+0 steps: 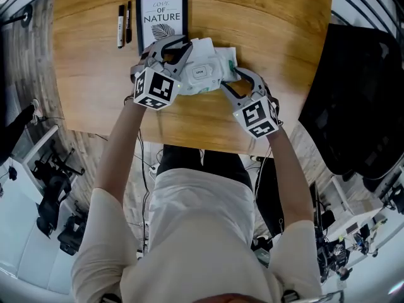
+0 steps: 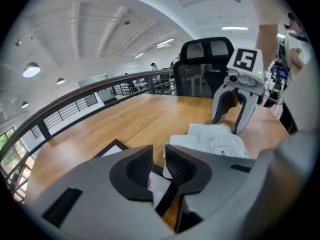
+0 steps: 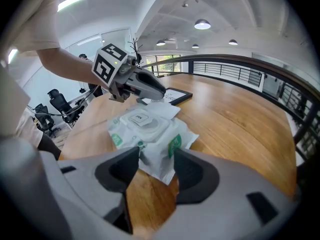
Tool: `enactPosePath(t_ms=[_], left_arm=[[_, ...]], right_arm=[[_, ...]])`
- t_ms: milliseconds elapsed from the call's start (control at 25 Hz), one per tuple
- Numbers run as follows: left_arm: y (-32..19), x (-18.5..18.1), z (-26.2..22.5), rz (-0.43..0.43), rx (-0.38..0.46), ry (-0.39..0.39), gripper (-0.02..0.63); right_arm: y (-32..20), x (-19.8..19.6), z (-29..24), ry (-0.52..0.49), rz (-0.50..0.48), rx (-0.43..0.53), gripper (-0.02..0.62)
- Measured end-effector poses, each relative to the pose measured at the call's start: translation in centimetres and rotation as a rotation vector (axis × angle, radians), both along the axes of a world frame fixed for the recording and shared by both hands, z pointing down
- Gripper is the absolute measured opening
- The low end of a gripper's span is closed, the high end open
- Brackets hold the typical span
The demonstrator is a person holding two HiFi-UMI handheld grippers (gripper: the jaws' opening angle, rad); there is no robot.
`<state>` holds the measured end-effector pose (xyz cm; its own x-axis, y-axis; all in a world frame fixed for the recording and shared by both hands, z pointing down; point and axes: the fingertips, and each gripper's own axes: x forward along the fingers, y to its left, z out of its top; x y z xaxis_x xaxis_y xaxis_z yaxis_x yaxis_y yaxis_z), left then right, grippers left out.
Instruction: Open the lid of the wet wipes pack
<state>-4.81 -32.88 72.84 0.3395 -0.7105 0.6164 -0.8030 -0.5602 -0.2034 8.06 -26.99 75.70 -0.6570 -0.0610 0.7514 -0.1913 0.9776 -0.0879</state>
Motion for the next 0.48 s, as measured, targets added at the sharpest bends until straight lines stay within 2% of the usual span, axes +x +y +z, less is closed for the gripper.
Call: enactPosePath(t_ms=[240,480], left_arm=[[2.1,0.7,-4.3,-0.002,0.022,-0.016,0.071],[5.5,1.6,-10.0,-0.05,0.045,0.03,0.06]], right_arm=[[-0.4,1.1,-4.1,-0.054,0.077,0.014,0.206],[0.0,2.6,-9.2,-0.109,0.145,0.013,0.191]])
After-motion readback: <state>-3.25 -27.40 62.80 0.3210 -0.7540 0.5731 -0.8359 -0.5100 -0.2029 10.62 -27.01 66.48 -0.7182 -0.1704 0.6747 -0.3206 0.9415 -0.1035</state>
